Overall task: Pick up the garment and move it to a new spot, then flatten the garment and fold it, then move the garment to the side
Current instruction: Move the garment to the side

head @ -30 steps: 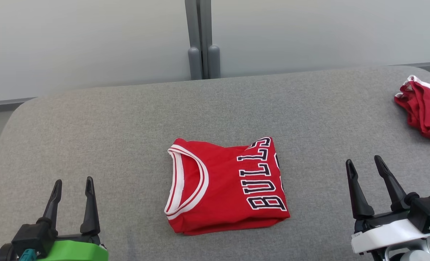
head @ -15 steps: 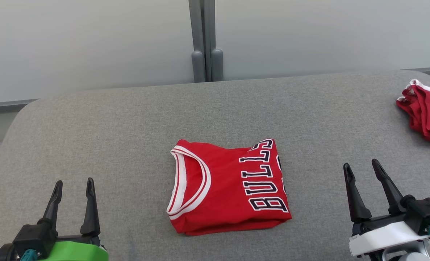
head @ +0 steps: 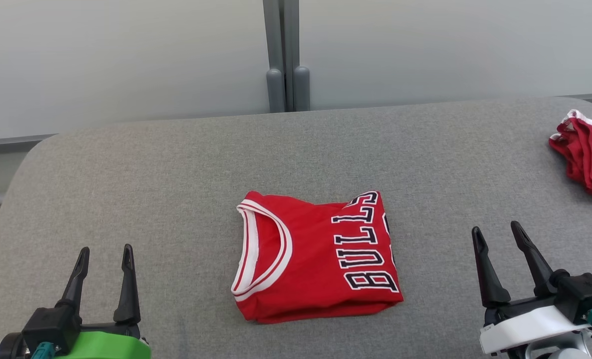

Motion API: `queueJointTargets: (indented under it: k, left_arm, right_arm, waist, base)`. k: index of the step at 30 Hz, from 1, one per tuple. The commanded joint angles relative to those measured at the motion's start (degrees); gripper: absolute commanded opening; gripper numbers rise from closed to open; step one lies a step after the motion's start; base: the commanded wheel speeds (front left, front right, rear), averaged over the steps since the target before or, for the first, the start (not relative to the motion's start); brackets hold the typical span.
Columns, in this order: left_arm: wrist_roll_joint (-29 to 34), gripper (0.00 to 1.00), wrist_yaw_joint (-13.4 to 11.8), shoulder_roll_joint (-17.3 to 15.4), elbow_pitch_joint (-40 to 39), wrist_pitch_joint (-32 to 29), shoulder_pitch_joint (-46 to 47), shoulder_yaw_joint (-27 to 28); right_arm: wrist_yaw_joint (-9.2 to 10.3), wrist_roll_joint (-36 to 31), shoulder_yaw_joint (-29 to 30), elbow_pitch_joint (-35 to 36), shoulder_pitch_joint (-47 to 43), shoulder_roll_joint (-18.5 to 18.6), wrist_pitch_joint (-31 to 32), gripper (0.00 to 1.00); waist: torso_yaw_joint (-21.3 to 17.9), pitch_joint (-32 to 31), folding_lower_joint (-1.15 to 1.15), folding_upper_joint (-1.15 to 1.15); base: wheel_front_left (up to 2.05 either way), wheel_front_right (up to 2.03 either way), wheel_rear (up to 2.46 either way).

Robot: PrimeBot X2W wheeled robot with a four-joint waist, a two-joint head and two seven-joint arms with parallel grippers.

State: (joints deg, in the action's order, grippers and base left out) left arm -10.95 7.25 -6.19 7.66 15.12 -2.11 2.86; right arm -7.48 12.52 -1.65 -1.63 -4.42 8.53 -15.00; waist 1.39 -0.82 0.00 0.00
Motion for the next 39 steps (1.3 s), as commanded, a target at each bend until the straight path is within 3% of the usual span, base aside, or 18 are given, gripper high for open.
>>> queueJointTargets:
  k: [1, 8, 16, 27, 39]
  left_arm:
    - [0.33, 1.00, 0.20, 0.06, 0.09, -0.03, 0.35, 0.05]
    - [0.37, 1.00, 0.27, 0.19, 0.25, -0.03, 0.13, 0.27]
    - [0.21, 1.00, 0.33, 0.55, 0.16, -0.03, 0.73, 0.00]
    - [0.31, 1.00, 0.31, 0.96, -0.04, -0.03, 4.81, -3.10]
    - [-0.12, 1.00, 0.31, 1.80, 0.61, -0.03, 7.62, -3.96]
  right_arm:
    - [-0.02, -0.37, -0.11, -0.25, -0.43, 0.14, -0.22, 1.00]
    - [-0.02, 0.00, -0.64, -0.83, -0.12, 0.24, -0.22, 1.00]
    - [-0.02, -0.17, -4.98, -2.85, 6.39, 0.54, 0.09, 1.00]
    - [-0.02, -0.99, -10.68, -16.27, 19.68, 0.23, 5.75, 1.00]
    - [-0.02, 0.81, -12.06, -32.32, 22.56, -0.58, 4.07, 1.00]
  waist:
    - [0.00, -0.08, 0.00, 0.00]
    - [0.03, -0.39, 0.00, 0.00]
    - [0.27, 0.20, 0.00, 0.00]
    - [3.65, 5.04, 0.00, 0.00]
    - [6.24, 9.36, 0.00, 0.00]
  base:
    - [0.00, 0.00, 0.00]
    - [0.00, 0.00, 0.00]
    - [0.00, 0.00, 0.00]
    - [0.00, 0.00, 0.00]
    - [0.00, 0.00, 0.00]
